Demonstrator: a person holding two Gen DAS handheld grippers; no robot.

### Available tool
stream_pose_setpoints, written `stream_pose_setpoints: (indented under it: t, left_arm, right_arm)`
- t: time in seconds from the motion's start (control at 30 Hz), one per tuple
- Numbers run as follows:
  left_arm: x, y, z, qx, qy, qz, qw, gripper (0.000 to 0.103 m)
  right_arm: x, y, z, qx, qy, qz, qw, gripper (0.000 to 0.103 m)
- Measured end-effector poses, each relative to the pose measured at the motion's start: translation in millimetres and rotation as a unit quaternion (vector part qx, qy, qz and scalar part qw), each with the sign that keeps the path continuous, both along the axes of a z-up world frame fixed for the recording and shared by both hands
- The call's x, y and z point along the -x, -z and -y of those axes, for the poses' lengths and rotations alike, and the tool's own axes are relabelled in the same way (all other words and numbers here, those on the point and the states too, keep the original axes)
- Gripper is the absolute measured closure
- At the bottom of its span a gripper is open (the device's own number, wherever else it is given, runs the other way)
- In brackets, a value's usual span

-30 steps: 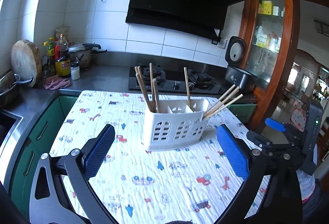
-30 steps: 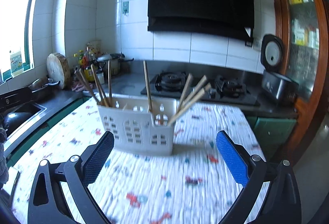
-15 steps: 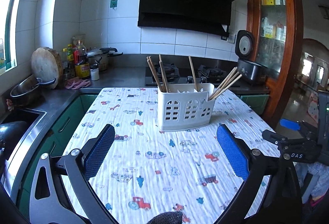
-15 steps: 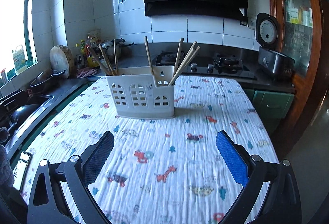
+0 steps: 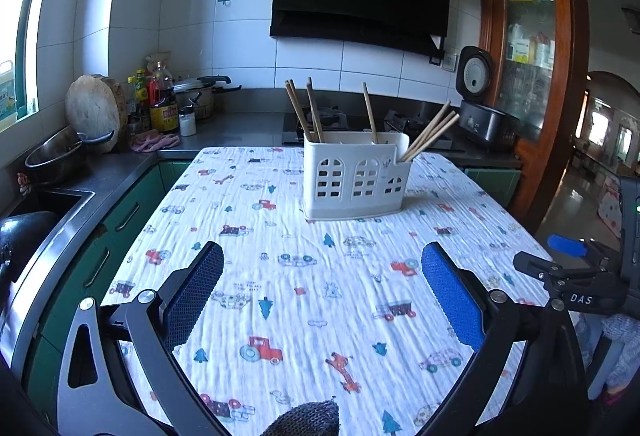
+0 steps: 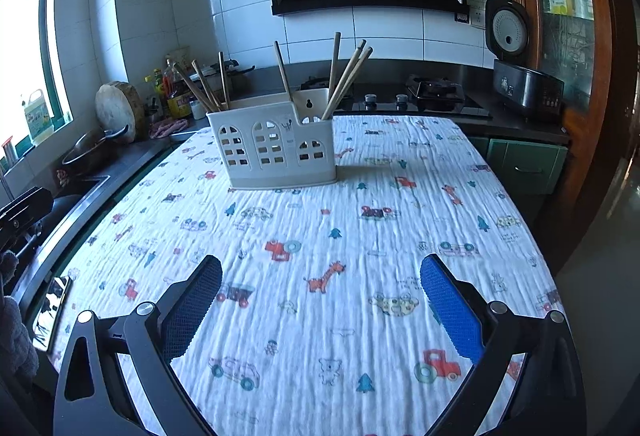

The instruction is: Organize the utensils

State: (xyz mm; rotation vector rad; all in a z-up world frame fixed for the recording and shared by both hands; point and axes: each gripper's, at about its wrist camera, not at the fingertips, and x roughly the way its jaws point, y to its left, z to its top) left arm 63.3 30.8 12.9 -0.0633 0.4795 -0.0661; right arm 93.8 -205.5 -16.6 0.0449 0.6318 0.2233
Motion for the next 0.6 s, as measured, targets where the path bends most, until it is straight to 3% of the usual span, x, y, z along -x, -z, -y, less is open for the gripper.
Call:
stream_pose_setpoints:
  t: [0.6]
  left_arm:
    - [1.7, 24.3, 14.2, -0.015, 0.009, -0.034, 0.9993, 0.005]
  right_arm:
    - [10.6, 0.5, 15.7, -0.002, 0.011, -0.001, 1.0, 0.007]
